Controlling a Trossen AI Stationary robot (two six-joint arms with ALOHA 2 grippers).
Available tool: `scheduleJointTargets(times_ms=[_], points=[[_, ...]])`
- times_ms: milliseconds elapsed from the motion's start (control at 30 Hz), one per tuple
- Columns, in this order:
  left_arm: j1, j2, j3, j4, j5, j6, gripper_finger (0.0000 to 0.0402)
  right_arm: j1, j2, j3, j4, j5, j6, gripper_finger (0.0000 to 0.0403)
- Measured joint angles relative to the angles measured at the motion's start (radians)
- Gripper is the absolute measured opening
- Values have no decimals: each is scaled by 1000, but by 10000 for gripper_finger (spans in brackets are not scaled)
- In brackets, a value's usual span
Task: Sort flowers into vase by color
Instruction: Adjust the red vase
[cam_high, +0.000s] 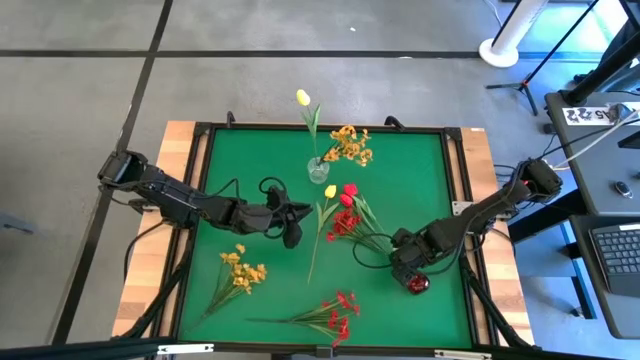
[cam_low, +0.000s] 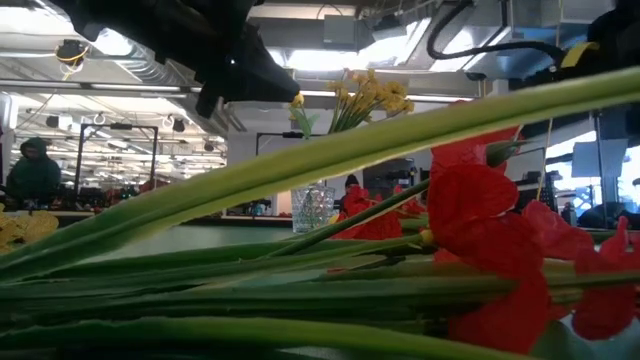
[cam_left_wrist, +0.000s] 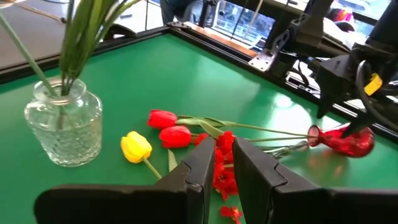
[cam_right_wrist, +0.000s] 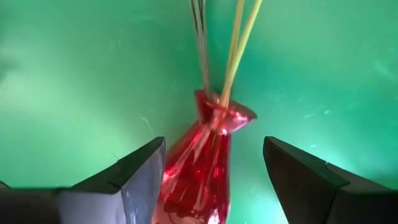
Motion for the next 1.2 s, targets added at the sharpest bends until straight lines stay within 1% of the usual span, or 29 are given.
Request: scheduleJointTargets(times_ms=[100,167,267,367,433,533,700,800,933,1133,1167,1200], points=[[-1,0,0,0,22,0,55,18,12,0,-9,18,44,271],[-1,0,0,-3,36,4,55,18,14,-12,25,37,71,271],[-1,0,0,-16,64,8,55,14,14,-68,162,41,91,271],[0,0,0,-30,94,8,55,14,17,-145,307,12,132,271],[0,0,0,-36,124,8,55,14,20,-188,368,-4,154,271],[0,0,0,-42,154,8,55,14,15,-219,397,-10,184,271],[0,0,0,-44,202,9,55,16,15,-221,397,24,154,271],[0,0,0,-45,226,20,55,15,16,-222,396,26,149,266],[-3,0,0,-45,237,27,55,16,17,-223,389,31,147,232],[-7,0,0,-45,237,56,55,15,17,-224,377,44,126,146],[-7,0,0,-45,236,61,55,15,17,-224,376,47,126,138],[-6,0,0,-45,236,63,55,15,17,-224,377,54,126,138]])
